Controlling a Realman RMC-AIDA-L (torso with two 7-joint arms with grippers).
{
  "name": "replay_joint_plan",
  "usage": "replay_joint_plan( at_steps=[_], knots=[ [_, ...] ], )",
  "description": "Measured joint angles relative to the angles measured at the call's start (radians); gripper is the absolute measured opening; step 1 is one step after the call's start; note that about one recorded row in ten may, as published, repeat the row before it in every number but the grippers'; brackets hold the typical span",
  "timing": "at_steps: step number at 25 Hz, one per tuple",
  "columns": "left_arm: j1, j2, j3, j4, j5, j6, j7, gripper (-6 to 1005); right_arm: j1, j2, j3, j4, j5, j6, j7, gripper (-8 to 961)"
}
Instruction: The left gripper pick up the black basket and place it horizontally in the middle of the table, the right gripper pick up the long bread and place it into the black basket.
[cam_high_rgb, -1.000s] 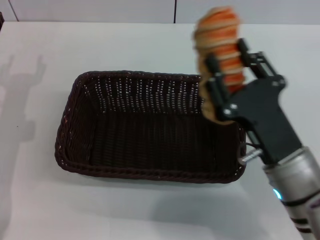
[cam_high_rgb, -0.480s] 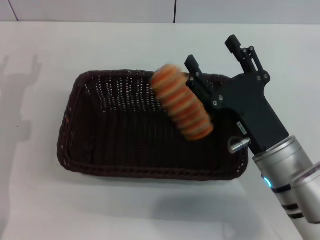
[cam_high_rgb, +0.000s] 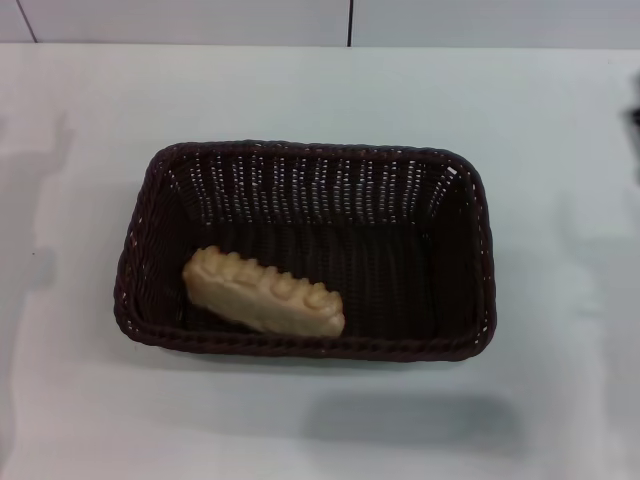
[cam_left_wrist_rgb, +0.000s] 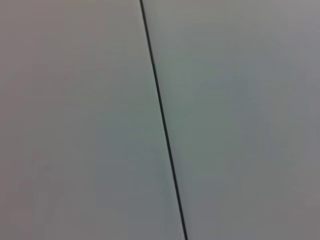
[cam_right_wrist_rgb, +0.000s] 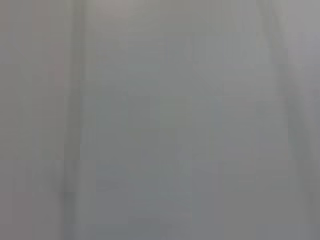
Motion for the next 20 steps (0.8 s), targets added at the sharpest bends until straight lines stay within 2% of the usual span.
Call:
replay_joint_plan(
  at_steps=[4,6,12,20],
  knots=[
    [0.018,-0.005,0.0,-0.004,-0.001,0.032,-0.004,788,-0.11,0.0,0.113,-0.006,0.005,-0.048,0.003,824],
    [0.021,-0.008,0.0,0.002,-0.002,0.043,-0.005,788,-0.136,0.001,0.145,-0.018,0.034,-0.047,0.005,824],
    [0.021,-0.016,0.0,0.068,-0.005,0.146,-0.034,788,-0.172,0.005,0.131,-0.058,0.166,-0.072,0.033,824],
    [0.029,-0.015,0.001,0.115,-0.029,0.168,-0.111,788,-0.197,0.004,0.117,-0.063,0.174,-0.106,0.033,824]
  ],
)
